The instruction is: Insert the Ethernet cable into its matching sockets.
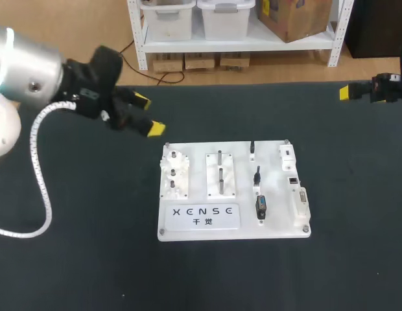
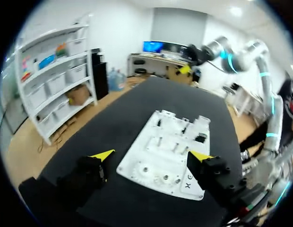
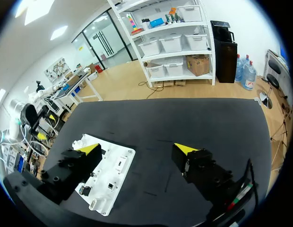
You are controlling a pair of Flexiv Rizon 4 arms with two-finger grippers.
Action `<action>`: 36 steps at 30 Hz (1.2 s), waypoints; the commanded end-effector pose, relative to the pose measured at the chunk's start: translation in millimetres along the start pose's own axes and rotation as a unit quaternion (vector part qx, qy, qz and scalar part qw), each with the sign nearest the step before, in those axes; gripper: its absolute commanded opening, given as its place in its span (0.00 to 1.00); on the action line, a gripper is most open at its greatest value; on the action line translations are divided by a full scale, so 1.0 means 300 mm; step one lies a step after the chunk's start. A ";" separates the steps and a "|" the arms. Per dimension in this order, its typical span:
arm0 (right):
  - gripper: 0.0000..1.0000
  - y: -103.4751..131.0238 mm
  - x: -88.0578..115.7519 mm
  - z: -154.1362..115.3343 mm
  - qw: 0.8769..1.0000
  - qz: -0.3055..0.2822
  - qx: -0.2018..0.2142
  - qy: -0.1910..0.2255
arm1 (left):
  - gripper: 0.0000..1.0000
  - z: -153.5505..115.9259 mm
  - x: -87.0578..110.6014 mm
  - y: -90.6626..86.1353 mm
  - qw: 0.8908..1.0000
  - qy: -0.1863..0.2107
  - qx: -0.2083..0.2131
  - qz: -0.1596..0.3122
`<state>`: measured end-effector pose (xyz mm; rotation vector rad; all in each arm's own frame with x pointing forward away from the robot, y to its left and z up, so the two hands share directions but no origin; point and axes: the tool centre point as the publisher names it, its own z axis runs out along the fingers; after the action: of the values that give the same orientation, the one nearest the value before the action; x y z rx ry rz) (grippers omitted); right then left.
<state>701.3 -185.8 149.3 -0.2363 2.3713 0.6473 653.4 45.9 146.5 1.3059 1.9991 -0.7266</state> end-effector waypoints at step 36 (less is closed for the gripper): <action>1.00 0.001 0.000 -0.001 1.000 0.000 0.001 0.000 | 1.00 0.281 0.135 -0.203 0.978 0.041 0.105 0.173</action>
<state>701.3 -185.9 149.3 -0.2362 2.3714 0.6473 610.8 -16.4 66.6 1.8147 1.7130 -0.8097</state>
